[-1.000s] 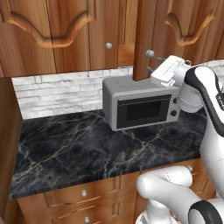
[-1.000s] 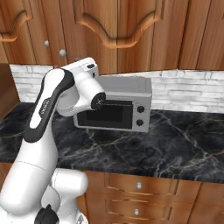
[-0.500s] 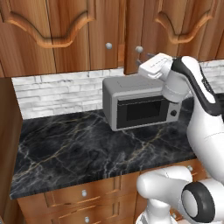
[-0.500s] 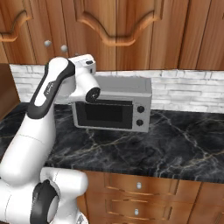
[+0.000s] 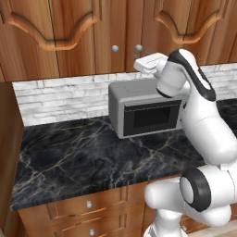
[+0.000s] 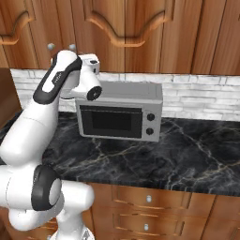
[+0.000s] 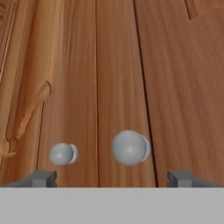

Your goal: Close all open cabinet doors.

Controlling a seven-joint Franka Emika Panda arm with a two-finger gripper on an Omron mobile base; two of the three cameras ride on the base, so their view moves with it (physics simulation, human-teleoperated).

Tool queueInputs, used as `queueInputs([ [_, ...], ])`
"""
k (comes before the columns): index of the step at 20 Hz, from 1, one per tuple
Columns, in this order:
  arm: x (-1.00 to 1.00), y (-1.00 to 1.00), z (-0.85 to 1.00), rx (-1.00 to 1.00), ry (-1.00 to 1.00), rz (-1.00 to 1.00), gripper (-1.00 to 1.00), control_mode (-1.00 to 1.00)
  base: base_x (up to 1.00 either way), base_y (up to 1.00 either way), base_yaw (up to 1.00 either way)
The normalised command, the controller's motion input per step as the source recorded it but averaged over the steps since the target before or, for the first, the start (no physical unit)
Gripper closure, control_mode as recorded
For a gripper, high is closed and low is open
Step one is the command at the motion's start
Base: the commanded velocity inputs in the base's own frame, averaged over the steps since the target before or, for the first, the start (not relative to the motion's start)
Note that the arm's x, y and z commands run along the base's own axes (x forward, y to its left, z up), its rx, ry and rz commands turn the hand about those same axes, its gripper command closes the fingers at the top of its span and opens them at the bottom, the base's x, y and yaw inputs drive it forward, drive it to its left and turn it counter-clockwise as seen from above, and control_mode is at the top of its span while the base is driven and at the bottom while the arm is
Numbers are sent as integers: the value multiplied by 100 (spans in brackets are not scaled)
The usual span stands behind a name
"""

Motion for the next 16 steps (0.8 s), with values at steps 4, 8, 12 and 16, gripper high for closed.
queueInputs([
  [4,57,31,7,10,3,0,-100,-100,0,0,0],
  [8,59,29,4,10,4,0,-100,-100,0,0,0],
  [12,59,30,0,10,5,0,-100,-100,0,0,0],
  [16,50,28,0,8,7,0,-100,-100,0,0,0],
])
